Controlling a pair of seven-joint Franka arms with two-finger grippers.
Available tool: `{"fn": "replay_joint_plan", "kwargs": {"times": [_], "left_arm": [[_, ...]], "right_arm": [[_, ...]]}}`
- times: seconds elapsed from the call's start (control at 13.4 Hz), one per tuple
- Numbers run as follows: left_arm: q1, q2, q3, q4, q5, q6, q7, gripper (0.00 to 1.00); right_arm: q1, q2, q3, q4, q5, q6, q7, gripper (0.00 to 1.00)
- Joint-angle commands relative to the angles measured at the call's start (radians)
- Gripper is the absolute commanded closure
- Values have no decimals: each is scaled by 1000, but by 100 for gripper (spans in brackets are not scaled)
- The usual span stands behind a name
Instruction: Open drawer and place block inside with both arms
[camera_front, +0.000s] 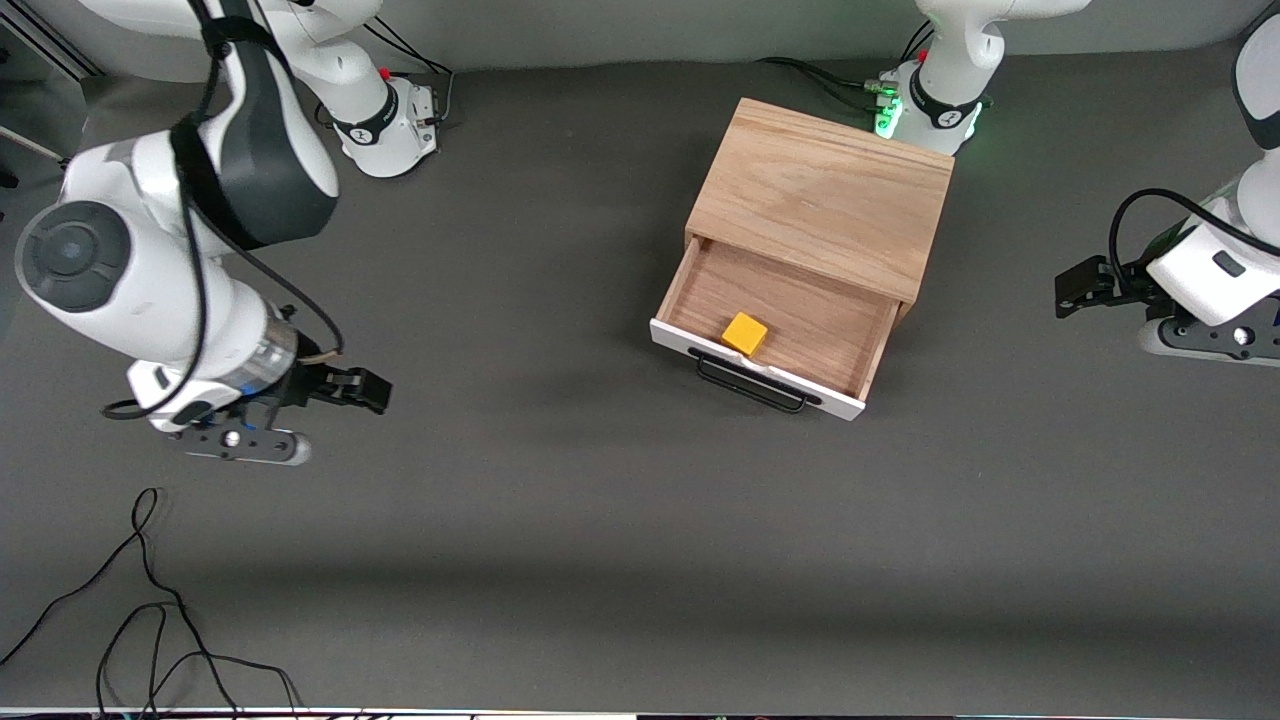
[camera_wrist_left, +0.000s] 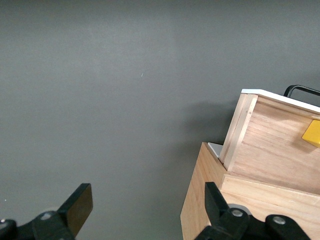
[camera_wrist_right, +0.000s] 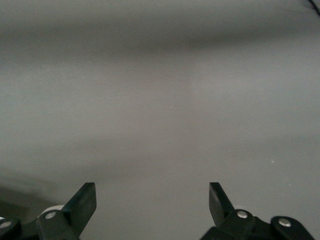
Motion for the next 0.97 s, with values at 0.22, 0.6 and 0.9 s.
{"fn": "replay_joint_plan", "kwargs": {"times": [0.22,0.6,0.9], "left_arm": [[-4,-16,4,-14,-5,-5,18,0],[-4,-16,4,-14,-5,-5,18,0],[-2,-17,4,-14,-5,-6,18,0]], "right_arm": [[-110,-248,13,-389,9,249,-213,0],[-300,-260,186,-335,-24,164,-292,0],[-418,-290,308,-331,-54,94,-310,0]]}}
